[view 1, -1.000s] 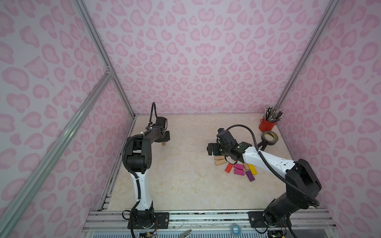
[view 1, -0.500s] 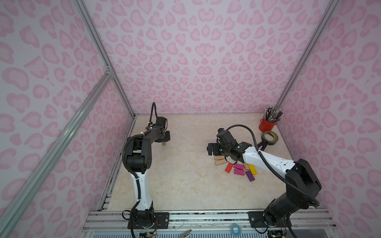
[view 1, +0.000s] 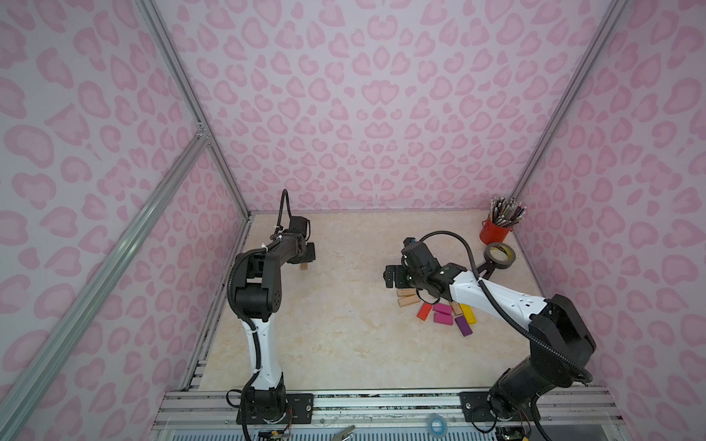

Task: Assemble the letter k with building blocks
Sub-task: Assemble the building block at the center of the board.

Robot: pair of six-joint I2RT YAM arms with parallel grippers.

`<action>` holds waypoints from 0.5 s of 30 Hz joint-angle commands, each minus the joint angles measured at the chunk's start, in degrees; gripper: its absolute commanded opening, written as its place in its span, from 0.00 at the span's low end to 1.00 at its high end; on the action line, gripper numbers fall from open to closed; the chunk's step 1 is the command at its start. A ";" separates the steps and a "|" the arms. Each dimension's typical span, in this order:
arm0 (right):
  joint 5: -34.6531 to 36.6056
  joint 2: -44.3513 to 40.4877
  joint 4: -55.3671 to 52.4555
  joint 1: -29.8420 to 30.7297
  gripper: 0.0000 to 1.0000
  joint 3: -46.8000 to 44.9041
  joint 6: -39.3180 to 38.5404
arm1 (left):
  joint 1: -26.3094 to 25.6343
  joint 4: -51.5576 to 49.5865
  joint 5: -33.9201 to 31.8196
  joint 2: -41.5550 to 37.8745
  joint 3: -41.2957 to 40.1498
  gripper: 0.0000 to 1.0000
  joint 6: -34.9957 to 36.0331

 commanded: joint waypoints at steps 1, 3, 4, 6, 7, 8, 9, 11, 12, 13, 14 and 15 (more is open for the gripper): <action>0.56 -0.42 -0.43 -0.16 0.99 -0.14 0.26 | -0.02 0.09 -0.87 -1.99 -0.12 0.39 -1.30; 0.48 -0.80 -0.49 -0.73 0.99 -0.31 0.22 | -0.10 0.65 -0.56 -3.79 -0.95 0.41 -1.86; 0.47 -1.08 -0.59 -1.18 0.99 -0.53 0.14 | -0.14 1.11 -0.50 -5.01 -1.55 0.42 -2.44; 0.43 -1.60 -0.76 -2.29 0.99 -1.01 -0.09 | -0.75 2.17 -0.59 -7.81 -2.86 0.46 -3.33; 0.39 -1.97 -0.96 -3.05 0.99 -1.31 -0.34 | -1.21 2.56 -0.79 -9.51 -3.54 0.47 -4.02; 0.32 -2.38 -1.34 -3.94 0.99 -1.58 -0.60 | -1.92 2.99 -1.26 -11.27 -4.25 0.49 -4.62; 0.15 -2.68 -1.71 -4.80 0.99 -1.78 -0.74 | -2.61 3.26 -1.61 -12.92 -4.87 0.49 -4.97; -0.05 -3.77 -2.57 -7.19 0.99 -2.48 -1.46 | -4.77 4.50 -1.67 -17.34 -6.69 0.50 -5.16; 0.08 -4.17 -3.18 -8.22 0.99 -2.72 -1.98 | -5.97 5.47 -1.59 -19.57 -7.62 0.50 -5.25; 0.21 -4.45 -4.47 -9.75 0.99 -2.77 -2.47 | -7.48 6.78 -1.03 -22.29 -8.39 0.51 -5.19; 0.17 -4.39 -5.81 -11.23 0.99 -2.78 -2.95 | -9.32 8.49 0.03 -25.08 -11.32 0.51 -4.72; 0.21 -4.31 -6.74 -12.45 0.99 -2.77 -3.32 | -11.04 10.08 0.86 -27.52 -12.81 0.51 -4.17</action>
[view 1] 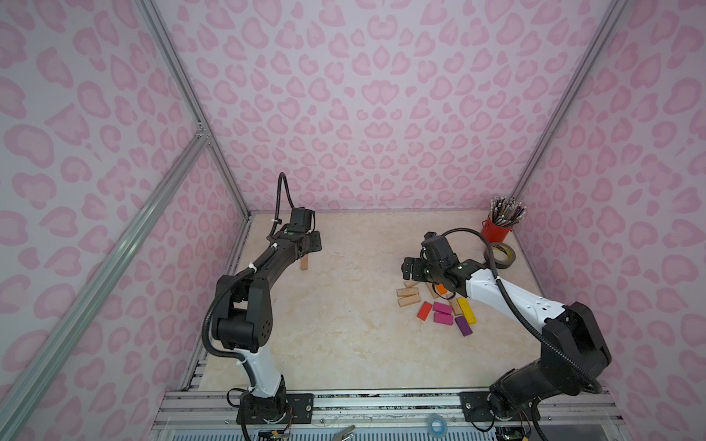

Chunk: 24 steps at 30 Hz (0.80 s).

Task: Assemble the letter k with building blocks
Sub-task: Assemble the building block at the center of the board.

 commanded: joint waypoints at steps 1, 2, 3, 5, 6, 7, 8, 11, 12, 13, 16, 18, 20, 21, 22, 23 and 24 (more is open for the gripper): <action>0.06 0.27 -5.00 -3.21 0.99 -0.46 -2.38 | -4.91 7.10 2.57 -7.32 -4.47 0.51 1.29; 0.08 0.44 -5.78 -4.05 0.97 -0.49 -3.03 | -7.54 8.89 3.20 -9.33 -6.06 0.51 2.71; 0.16 0.77 -6.55 -4.82 0.96 -0.50 -3.92 | -10.33 10.69 3.45 -12.14 -8.01 0.51 4.56; 0.60 1.55 -8.62 -5.57 0.94 0.03 -5.71 | -15.18 13.25 5.05 -16.84 -11.56 0.53 8.47; 0.78 2.14 -9.73 -5.58 0.93 0.54 -6.55 | -17.24 14.20 6.47 -19.16 -13.28 0.54 10.47; 1.02 3.15 -11.33 -5.58 0.92 1.26 -7.15 | -18.74 15.03 8.40 -21.37 -15.20 0.55 12.13; 1.39 3.91 -12.25 -5.58 0.90 1.59 -7.37 | -19.53 15.54 10.70 -23.37 -16.53 0.57 13.37; 2.72 5.66 -13.31 -5.58 0.81 1.61 -8.52 | -19.97 15.89 19.61 -27.90 -21.98 0.61 18.71; 3.30 6.41 -13.88 -5.65 0.77 1.81 -9.30 | -19.97 15.32 21.12 -29.02 -23.42 0.61 20.44; 3.63 7.21 -14.70 -5.67 0.73 2.12 -9.78 | -19.97 14.54 21.93 -29.89 -24.40 0.62 21.78; 4.30 9.36 -16.56 -5.75 0.71 2.83 -10.07 | -19.27 12.81 24.23 -31.05 -25.49 0.65 22.40; 6.14 10.19 -17.03 -5.91 0.74 2.84 -10.53 | -17.68 12.04 27.53 -30.77 -25.09 0.74 21.51; 6.87 10.63 -16.90 -6.81 0.76 3.34 -11.52 | -15.82 11.58 30.28 -30.13 -24.44 0.86 20.66; 6.69 10.98 -16.45 -7.49 0.76 3.89 -12.08 | -14.82 11.58 31.26 -29.78 -24.11 0.90 20.22; 6.40 11.59 -16.28 -8.29 0.76 4.86 -12.69 | -14.09 11.83 31.97 -29.47 -23.98 0.92 19.86; 5.78 12.42 -16.32 -9.04 0.76 5.99 -13.52 | -13.71 11.97 32.29 -29.10 -23.78 0.94 19.64; 4.61 13.51 -16.29 -9.79 0.76 7.40 -14.67 | -13.40 12.00 32.67 -28.74 -23.46 0.95 19.46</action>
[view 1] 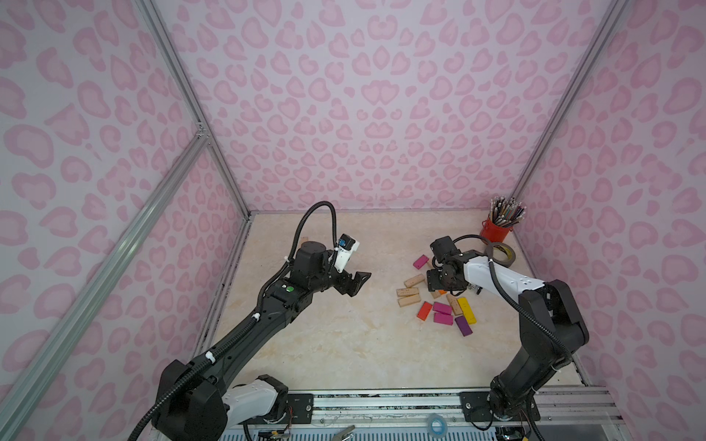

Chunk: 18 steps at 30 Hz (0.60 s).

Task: Assemble the letter k with building blocks
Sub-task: Assemble the building block at the center of the board, then pick up the building block from the center of the board.

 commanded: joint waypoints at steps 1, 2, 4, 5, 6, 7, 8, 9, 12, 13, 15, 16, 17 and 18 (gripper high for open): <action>-0.94 2.80 -0.35 -1.62 0.76 3.31 -3.83 | 0.92 0.13 4.60 0.97 1.25 0.96 -0.58; -1.66 3.86 -0.26 -1.94 0.76 4.62 -4.63 | 1.07 0.13 4.57 1.15 1.40 0.97 -0.83; -3.20 6.48 -0.09 -2.80 0.74 7.32 -5.73 | 1.44 0.37 4.59 1.31 1.25 0.97 -1.85; -3.98 7.70 -0.08 -3.16 0.74 8.29 -6.04 | 1.68 0.48 4.50 1.42 1.15 0.97 -2.33; -4.71 9.09 -0.12 -3.57 0.73 9.59 -6.31 | 2.02 0.64 4.48 1.43 0.98 0.97 -2.97; -5.11 10.35 -0.17 -3.86 0.73 10.54 -6.42 | 2.29 0.91 4.39 1.41 0.74 0.97 -3.51; -5.50 11.29 -0.15 -4.05 0.72 11.21 -6.57 | 2.43 0.92 4.39 1.43 0.57 0.97 -3.76; -6.05 12.19 -0.17 -4.22 0.72 11.98 -6.80 | 2.51 0.92 4.09 1.43 0.49 0.97 -3.89; -6.38 14.44 -0.12 -4.33 0.70 13.66 -7.12 | 2.53 1.07 3.82 1.43 0.32 0.97 -4.11; -6.29 14.98 -0.11 -4.40 0.70 14.07 -7.17 | 2.52 1.18 3.88 1.52 0.34 0.97 -4.07; -6.28 15.94 -0.06 -4.50 0.68 14.77 -7.21 | 2.52 1.21 3.86 1.69 0.47 0.97 -4.12; -6.28 16.49 -0.09 -4.59 0.67 15.18 -7.21 | 2.52 1.26 3.87 1.74 0.48 0.97 -4.11; -6.28 17.00 -0.05 -4.65 0.66 15.52 -7.21 | 2.52 1.27 3.93 1.78 0.50 0.97 -4.05; -6.20 17.65 -0.15 -4.76 0.65 15.87 -7.21 | 2.52 1.27 3.99 1.87 0.49 0.97 -4.02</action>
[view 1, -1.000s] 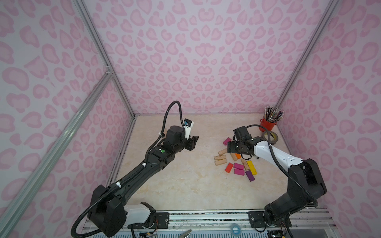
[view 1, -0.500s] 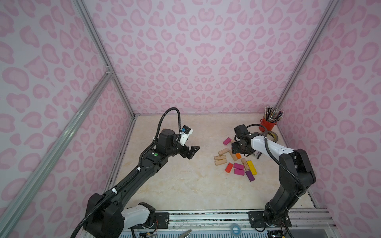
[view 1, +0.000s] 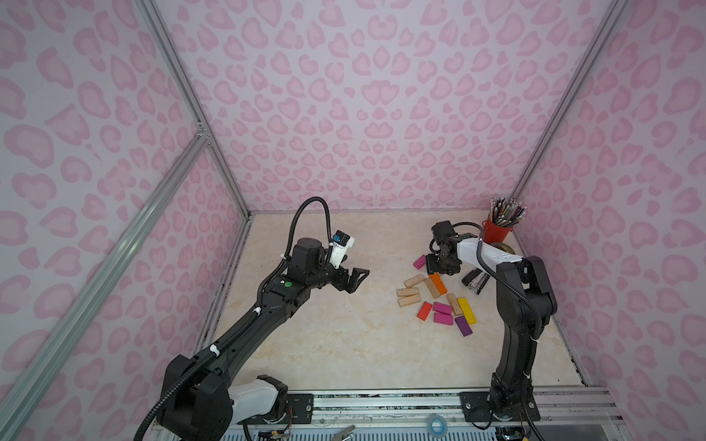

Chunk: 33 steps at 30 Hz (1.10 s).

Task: Assemble the letter k with building blocks
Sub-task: Pick up the building block from the center of the board.

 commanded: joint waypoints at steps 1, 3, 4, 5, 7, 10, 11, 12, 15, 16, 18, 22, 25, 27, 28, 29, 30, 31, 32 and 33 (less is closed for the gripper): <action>-0.39 1.81 -0.77 -0.22 0.64 0.91 -0.63 | 0.03 1.10 0.72 0.21 0.06 0.97 -0.04; -0.30 2.61 -0.74 -0.56 0.60 1.30 -0.48 | 0.03 0.99 0.67 0.04 -0.10 0.97 -0.05; -0.23 3.04 -0.74 -0.73 0.58 1.48 -0.44 | 0.03 0.99 0.59 -0.04 -0.16 0.97 0.05; -0.13 3.29 -0.76 -0.88 0.56 1.58 -0.41 | 0.03 0.90 0.42 -0.14 -0.24 0.97 0.10; -0.04 3.85 -0.86 -1.18 0.47 1.97 -0.43 | 0.05 0.95 0.28 -0.40 -0.49 0.97 0.18; 0.36 4.38 -1.23 -1.58 0.35 2.46 -0.13 | 0.11 0.90 -0.08 -0.58 -0.50 0.97 0.13; 0.64 4.26 -1.28 -1.67 0.32 2.47 -0.01 | 0.12 0.90 -0.30 -0.64 -0.50 0.97 0.04; 0.99 4.01 -1.41 -1.72 0.29 2.55 0.17 | 0.20 0.90 -0.60 -0.67 -0.52 0.97 -0.13; 1.73 1.17 -1.30 -1.81 0.24 2.23 1.02 | 0.69 1.27 -1.59 -1.02 -0.61 0.97 -0.78; 1.54 -0.42 -1.06 -1.67 0.23 2.01 1.74 | 1.09 1.50 -2.14 -1.23 -0.69 0.97 -1.26; -0.06 -4.16 0.38 -0.85 0.22 0.85 4.12 | 2.14 2.07 -3.82 -1.61 -0.90 0.96 -2.69; -2.49 -10.00 4.53 6.32 0.21 -2.11 11.71 | 6.37 2.19 -8.93 -1.52 -0.69 0.95 -6.75; -1.42 -9.91 7.02 14.68 0.21 -2.22 18.09 | 10.99 0.28 -12.03 -0.12 0.63 0.95 -9.89; -0.67 -8.44 9.01 19.79 0.21 -1.64 22.23 | 13.88 -0.61 -14.79 0.36 1.20 0.95 -11.57; -0.14 -7.31 10.00 22.16 0.20 -1.05 23.98 | 15.44 -1.06 -15.75 0.55 1.41 0.95 -12.59; 0.61 -6.17 10.61 23.99 0.19 -0.37 25.34 | 16.77 -1.27 -16.09 0.63 1.60 0.95 -13.34; 1.45 -4.71 11.12 25.73 0.18 0.46 26.42 | 18.09 -1.30 -16.45 0.61 1.58 0.95 -14.21; 1.93 -3.03 11.21 27.11 0.18 1.76 27.42 | 18.91 -1.30 -17.29 0.52 1.48 0.94 -14.95; 1.99 -1.65 11.21 28.09 0.18 2.89 28.04 | 19.39 -1.38 -18.08 0.48 1.51 0.94 -15.40; 2.26 -0.05 11.21 29.16 0.18 4.15 28.62 | 19.80 -1.51 -19.04 0.56 1.59 0.93 -15.96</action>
